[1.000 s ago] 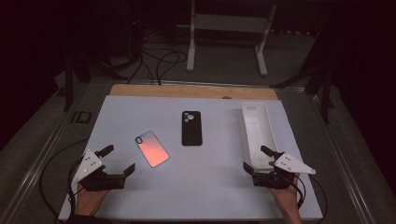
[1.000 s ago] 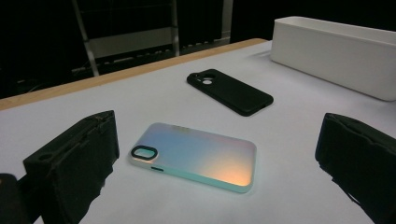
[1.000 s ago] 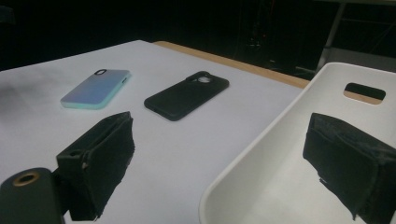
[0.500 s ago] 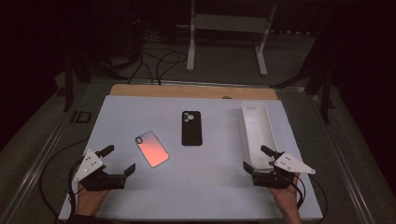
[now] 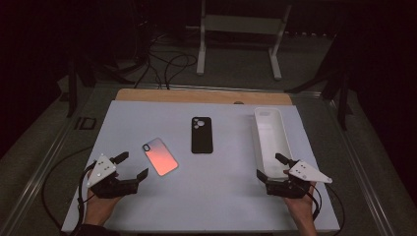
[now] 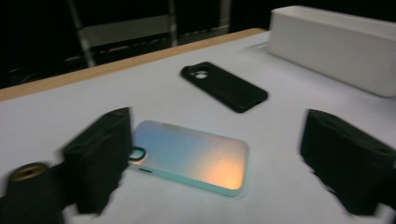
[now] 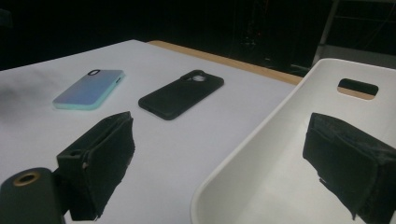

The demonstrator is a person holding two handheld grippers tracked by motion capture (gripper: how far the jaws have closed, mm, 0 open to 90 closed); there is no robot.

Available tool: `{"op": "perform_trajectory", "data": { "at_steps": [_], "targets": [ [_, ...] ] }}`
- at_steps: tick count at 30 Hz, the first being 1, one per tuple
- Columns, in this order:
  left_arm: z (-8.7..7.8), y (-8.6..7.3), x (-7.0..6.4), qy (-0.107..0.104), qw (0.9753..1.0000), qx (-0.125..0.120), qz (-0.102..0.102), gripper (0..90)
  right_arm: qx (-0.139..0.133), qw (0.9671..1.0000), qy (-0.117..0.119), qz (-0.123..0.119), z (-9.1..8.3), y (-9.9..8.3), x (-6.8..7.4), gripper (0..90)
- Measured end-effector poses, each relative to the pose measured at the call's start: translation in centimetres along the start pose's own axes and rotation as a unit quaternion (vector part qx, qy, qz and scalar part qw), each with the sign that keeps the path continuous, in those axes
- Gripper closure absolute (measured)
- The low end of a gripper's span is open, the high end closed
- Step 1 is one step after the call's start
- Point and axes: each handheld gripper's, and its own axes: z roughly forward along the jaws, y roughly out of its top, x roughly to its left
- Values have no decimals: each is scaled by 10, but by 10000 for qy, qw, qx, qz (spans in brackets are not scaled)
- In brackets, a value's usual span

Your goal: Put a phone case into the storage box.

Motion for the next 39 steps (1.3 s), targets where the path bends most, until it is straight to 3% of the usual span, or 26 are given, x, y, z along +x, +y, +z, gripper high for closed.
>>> {"op": "perform_trajectory", "data": {
  "at_steps": [4,7,9,10,12,14,15,17,26,34,39],
  "targets": [
    [12,3,-3,-151,9998,131,47,343,-12,10000,-2,22,0,0,-1,88],
    [19,5,-4,-270,9994,200,39,411,-20,10000,-11,23,0,0,-1,88],
    [29,8,-4,-330,9990,315,-38,485,-31,10000,-21,27,0,0,-1,88],
    [37,9,-3,-473,9981,388,-118,584,-25,10000,-18,43,0,-1,-1,88],
    [46,10,-1,-527,9974,442,-211,669,-14,10000,-27,42,1,-1,-1,88],
    [50,11,0,-516,9974,434,-256,761,-12,10000,-22,34,1,-1,-1,88],
    [54,12,0,-531,9973,411,-293,761,-12,10000,-22,34,1,-1,-1,88],
    [62,16,1,-543,9971,396,-347,875,-13,10000,-59,18,0,-1,-2,88],
    [93,16,-4,-574,9958,631,-332,899,-43,9999,-84,38,-1,0,-2,88],
    [108,16,-7,-563,9946,821,-293,897,-33,10000,-81,12,0,-1,-2,88],
    [126,15,-15,-611,9923,1055,-224,897,-22,10000,-80,-10,0,-1,-1,88]
  ]
}}
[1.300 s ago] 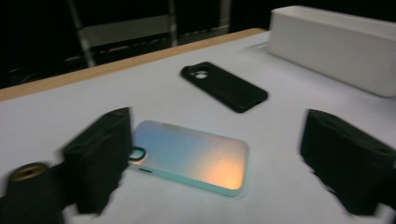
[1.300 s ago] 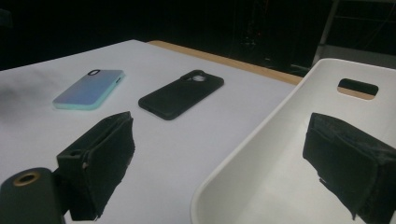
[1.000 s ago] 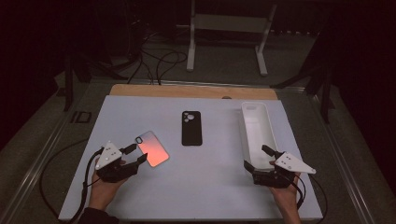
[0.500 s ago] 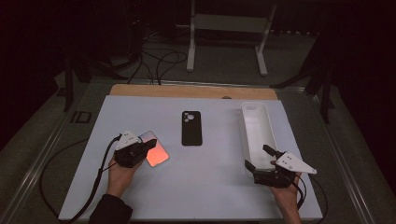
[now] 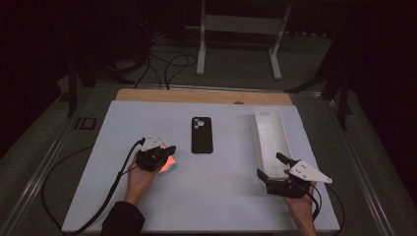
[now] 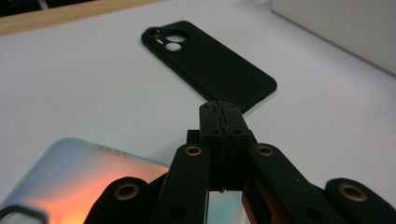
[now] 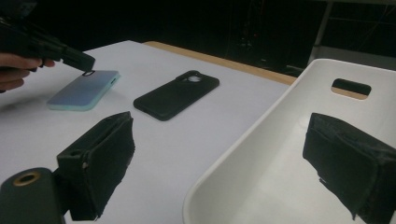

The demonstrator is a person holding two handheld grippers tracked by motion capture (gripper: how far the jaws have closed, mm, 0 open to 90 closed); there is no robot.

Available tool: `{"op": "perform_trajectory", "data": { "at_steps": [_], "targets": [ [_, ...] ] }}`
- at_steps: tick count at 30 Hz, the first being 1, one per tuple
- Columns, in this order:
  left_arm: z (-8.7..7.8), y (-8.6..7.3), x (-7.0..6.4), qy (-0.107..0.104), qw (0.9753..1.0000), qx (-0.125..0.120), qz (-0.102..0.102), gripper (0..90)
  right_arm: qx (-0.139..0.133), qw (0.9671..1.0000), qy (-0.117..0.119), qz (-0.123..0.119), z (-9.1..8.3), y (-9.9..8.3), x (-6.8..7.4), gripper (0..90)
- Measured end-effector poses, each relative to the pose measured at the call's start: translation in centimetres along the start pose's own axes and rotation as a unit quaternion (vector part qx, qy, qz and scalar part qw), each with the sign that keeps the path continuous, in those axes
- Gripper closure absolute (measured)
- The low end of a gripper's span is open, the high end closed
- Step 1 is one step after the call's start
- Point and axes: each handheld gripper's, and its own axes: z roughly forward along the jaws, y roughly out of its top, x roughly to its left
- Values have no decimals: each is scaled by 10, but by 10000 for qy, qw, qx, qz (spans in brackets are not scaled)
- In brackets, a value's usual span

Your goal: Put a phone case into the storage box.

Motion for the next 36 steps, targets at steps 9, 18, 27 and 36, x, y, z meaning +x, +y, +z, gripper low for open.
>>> {"op": "perform_trajectory", "data": {
  "at_steps": [9,18,27,36],
  "targets": [
    [21,-2,-8,-74,9992,400,53,897,10,10000,12,-2,0,0,0,88],
    [37,-12,-11,-236,9952,950,40,897,30,10000,32,-10,1,0,2,88],
    [23,-18,-14,-313,9926,1170,96,897,10,10000,17,-12,0,0,1,88],
    [-20,-41,2,-49,9930,1173,-131,896,7,10000,17,-17,0,1,1,89]
  ]
}}
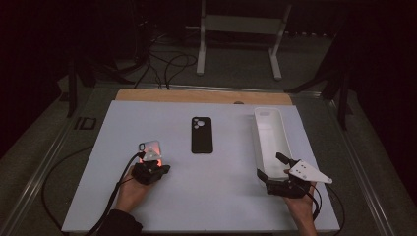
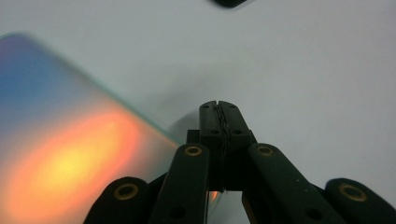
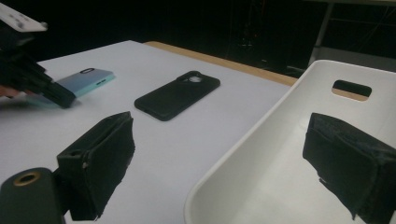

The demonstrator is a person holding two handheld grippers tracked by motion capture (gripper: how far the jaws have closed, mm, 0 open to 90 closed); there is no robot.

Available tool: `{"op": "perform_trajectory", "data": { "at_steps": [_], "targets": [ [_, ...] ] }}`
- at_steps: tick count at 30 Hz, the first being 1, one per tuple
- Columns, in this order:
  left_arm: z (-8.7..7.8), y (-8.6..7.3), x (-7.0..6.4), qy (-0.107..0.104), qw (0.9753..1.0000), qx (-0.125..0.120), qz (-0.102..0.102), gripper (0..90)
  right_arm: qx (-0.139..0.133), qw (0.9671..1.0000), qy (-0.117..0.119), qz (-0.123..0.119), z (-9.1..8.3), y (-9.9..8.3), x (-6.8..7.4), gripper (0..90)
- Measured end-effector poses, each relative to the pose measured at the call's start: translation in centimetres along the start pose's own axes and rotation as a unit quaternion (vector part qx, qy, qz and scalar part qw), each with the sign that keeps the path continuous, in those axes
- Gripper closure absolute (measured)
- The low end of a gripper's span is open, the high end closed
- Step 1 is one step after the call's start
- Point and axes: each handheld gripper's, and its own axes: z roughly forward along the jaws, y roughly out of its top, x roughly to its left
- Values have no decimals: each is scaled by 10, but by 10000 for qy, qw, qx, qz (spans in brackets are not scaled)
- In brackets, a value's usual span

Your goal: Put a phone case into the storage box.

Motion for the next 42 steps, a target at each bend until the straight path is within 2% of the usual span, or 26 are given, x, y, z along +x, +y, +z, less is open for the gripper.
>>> {"op": "perform_trajectory", "data": {
  "at_steps": [3,5,8,10,16,19,20,22,23,24,25,26,27,28,31,33,34,35,36,38,39,40,42],
  "targets": [
    [-12,-10,10,81,9995,-123,-270,897,-4,10000,3,-6,0,0,0,88],
    [-20,-15,16,170,9991,-201,-345,896,-8,10000,9,-2,0,1,0,88],
    [-31,-21,25,508,9970,-284,-514,896,-28,10000,3,-8,0,2,-1,88],
    [-35,-25,29,546,9961,-336,-609,896,-39,10000,1,-4,0,2,-1,88],
    [-34,-24,24,563,9969,-351,-430,895,-50,10000,2,-7,0,2,-1,88],
    [-39,-22,22,532,9960,-594,-406,892,-63,10000,1,-18,0,3,-1,88],
    [-43,-22,21,474,9951,-782,-382,878,-74,10000,7,-8,0,3,-2,88],
    [-53,-19,18,430,9912,-1212,-316,838,-68,10000,1,-15,0,3,-2,88],
    [-59,-18,17,437,9884,-1423,-296,826,-65,10000,0,-18,0,3,-2,88],
    [-63,-18,16,460,9868,-1528,-284,804,-71,10000,10,-22,0,3,-2,88],
    [-70,-17,15,486,9830,-1748,-277,787,-72,10000,12,-23,0,3,-2,88],
    [-74,-18,14,494,9811,-1853,-261,719,-70,10000,13,-28,0,3,-1,88],
    [-78,-18,12,524,9787,-1969,-260,690,-74,10000,17,-25,0,3,-1,88],
    [-81,-19,11,540,9774,-2030,-247,647,-73,10000,15,-25,0,3,-2,88],
    [-94,-25,6,575,9717,-2290,-69,566,-76,10000,27,-23,1,3,-2,88],
    [-101,-30,3,631,9685,-2407,3,457,-92,9999,43,-24,0,3,-1,87],
    [-103,-32,2,659,9678,-2429,-8,339,-102,9999,63,-14,0,3,-1,87],
    [-107,-35,0,777,9658,-2474,7,290,-100,9999,67,-18,0,3,-1,87],
    [-109,-37,0,840,9647,-2495,-11,188,-102,9999,79,-36,1,3,-1,87],
    [-114,-43,-1,854,9631,-2553,-34,144,-101,9999,100,-40,1,4,0,87],
    [-114,-43,-1,854,9631,-2553,-34,132,-101,9999,100,-40,1,4,0,87],
    [-117,-48,0,926,9622,-2560,-124,132,-104,9999,105,-50,1,4,0,87],
    [-117,-50,2,942,9631,-2517,-112,26,-108,9999,118,-54,1,4,1,87]
  ]
}}
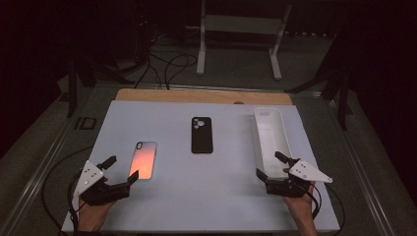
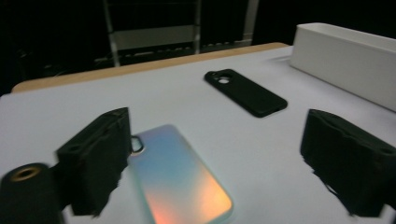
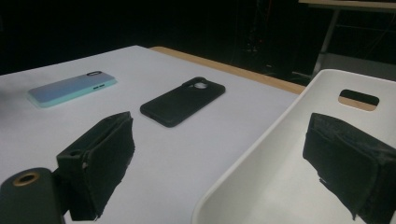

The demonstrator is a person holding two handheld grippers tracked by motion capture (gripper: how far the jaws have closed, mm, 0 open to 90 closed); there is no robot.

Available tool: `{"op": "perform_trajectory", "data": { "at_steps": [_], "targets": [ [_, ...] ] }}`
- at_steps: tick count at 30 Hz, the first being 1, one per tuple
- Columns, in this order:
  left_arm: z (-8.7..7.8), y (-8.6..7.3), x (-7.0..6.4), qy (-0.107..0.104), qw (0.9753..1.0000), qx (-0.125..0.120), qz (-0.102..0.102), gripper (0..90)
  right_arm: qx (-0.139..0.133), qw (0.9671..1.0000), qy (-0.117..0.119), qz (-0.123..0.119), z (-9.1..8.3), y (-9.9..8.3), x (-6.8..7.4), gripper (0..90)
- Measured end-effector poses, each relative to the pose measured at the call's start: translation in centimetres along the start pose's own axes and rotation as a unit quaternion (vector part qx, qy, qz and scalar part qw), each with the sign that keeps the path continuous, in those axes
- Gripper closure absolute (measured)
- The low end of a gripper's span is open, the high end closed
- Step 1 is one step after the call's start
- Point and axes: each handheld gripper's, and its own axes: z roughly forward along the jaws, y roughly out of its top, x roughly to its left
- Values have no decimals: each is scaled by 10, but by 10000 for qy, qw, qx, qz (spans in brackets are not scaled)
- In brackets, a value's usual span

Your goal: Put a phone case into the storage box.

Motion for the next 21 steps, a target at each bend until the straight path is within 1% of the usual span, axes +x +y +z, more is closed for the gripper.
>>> {"op": "perform_trajectory", "data": {
  "at_steps": [1,2,3,8,11,13,15,17,21],
  "targets": [
    [0,0,0,0,10000,0,0,26,-8,10000,4,6,0,0,0,87],
    [0,-3,5,84,9999,53,-84,0,-7,10000,0,14,0,0,1,87],
    [0,-4,5,74,9999,29,-93,0,-9,10000,6,11,0,0,2,87],
    [3,-5,5,71,9999,87,-48,0,8,10000,32,29,2,-1,3,87],
    [5,-6,6,115,9999,105,-26,0,13,10000,25,16,2,-1,3,87],
    [6,-7,7,133,9998,105,-85,0,12,10000,17,32,2,-1,2,87],
    [6,-6,7,138,9998,109,-101,0,10,10000,16,31,2,-1,2,87],
    [8,-6,8,182,9996,188,-138,0,28,10000,26,10,3,-2,3,87],
    [14,-5,7,206,9989,372,-191,0,45,10000,15,-1,3,-2,3,87]
  ]
}}
